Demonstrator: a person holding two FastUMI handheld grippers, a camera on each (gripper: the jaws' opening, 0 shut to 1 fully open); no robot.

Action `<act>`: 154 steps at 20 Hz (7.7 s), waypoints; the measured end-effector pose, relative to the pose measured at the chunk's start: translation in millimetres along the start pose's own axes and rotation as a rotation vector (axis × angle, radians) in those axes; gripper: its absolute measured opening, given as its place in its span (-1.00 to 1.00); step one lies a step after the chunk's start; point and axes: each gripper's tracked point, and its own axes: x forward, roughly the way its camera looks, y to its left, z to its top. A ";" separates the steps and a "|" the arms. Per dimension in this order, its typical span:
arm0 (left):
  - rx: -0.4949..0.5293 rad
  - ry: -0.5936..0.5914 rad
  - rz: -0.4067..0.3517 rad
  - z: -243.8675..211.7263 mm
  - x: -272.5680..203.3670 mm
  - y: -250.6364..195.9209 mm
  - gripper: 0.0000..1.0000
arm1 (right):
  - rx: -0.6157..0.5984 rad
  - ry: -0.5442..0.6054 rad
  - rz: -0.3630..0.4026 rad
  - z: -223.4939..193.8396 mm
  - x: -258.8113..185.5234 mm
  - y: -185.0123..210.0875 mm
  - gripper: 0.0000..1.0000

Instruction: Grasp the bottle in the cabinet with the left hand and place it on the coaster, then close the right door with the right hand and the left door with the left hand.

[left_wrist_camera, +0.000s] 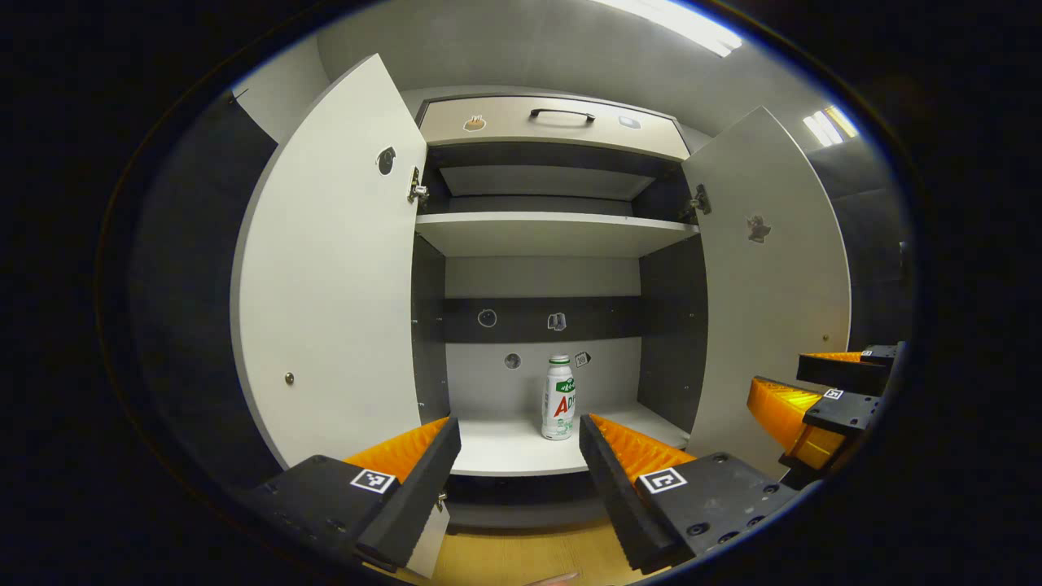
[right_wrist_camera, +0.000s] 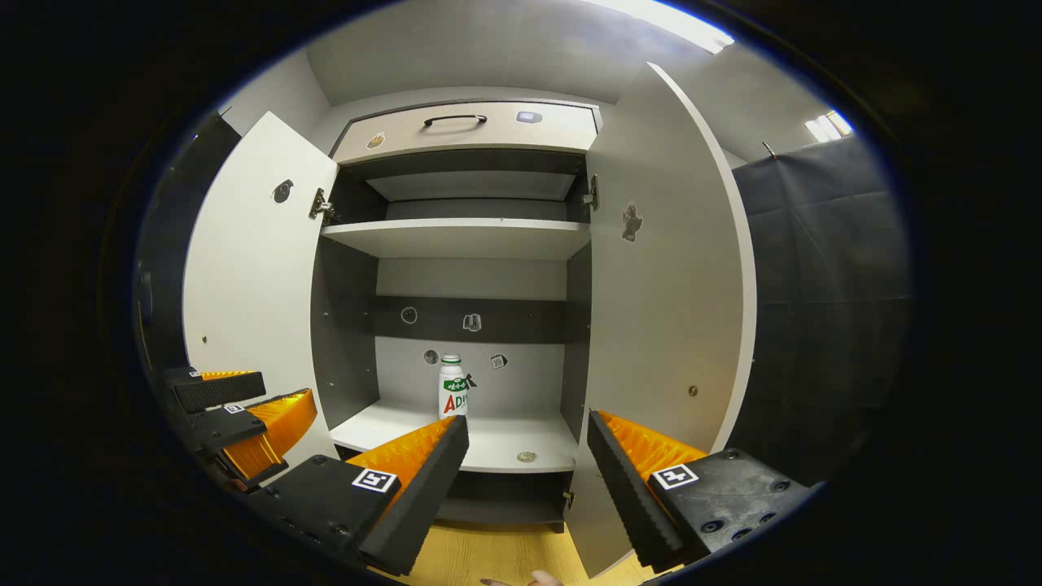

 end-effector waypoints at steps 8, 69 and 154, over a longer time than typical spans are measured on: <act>0.010 0.023 -0.047 -13.0 26.0 3.6 0.85 | -0.037 0.008 -0.039 -12.1 -10.4 4.1 0.94; -0.080 -0.033 -0.127 -49.9 231.1 -55.6 0.49 | 0.009 -0.154 0.393 -17.3 93.1 33.8 0.94; 0.004 -0.033 -0.095 -123.6 -136.4 -51.0 0.89 | -0.033 0.065 0.070 -81.0 -102.3 -107.5 0.95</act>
